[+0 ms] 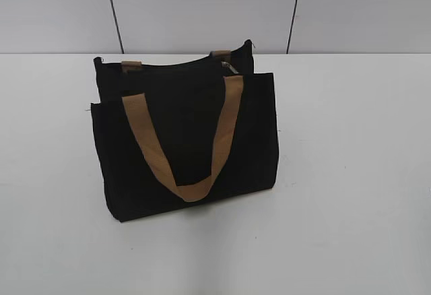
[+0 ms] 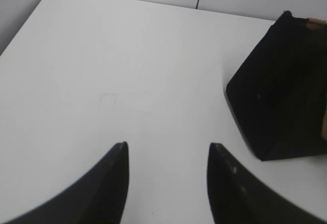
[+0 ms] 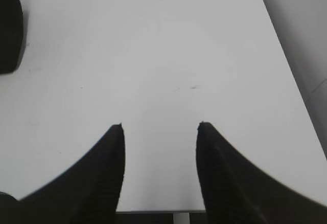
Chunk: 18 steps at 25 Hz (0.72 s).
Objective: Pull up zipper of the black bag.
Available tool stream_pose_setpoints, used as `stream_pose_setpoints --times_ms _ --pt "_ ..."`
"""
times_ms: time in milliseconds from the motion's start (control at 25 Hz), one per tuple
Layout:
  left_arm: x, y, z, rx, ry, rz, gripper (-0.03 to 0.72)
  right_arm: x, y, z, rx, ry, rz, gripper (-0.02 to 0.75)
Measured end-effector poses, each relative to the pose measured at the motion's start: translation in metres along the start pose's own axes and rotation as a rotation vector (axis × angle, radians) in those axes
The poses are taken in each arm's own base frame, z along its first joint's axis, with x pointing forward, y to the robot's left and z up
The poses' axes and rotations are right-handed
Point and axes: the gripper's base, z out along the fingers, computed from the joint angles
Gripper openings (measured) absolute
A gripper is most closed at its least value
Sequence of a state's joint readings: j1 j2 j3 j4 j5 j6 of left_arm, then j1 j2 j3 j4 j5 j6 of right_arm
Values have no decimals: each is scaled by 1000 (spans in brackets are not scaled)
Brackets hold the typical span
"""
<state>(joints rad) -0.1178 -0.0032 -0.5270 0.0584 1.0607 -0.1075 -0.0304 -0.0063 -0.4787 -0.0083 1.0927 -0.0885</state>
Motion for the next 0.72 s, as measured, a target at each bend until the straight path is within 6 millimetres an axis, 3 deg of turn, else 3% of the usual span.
stream_pose_setpoints --times_ms 720 --pt "1 0 -1 -49 -9 -23 344 0 0 0 4 0 2 363"
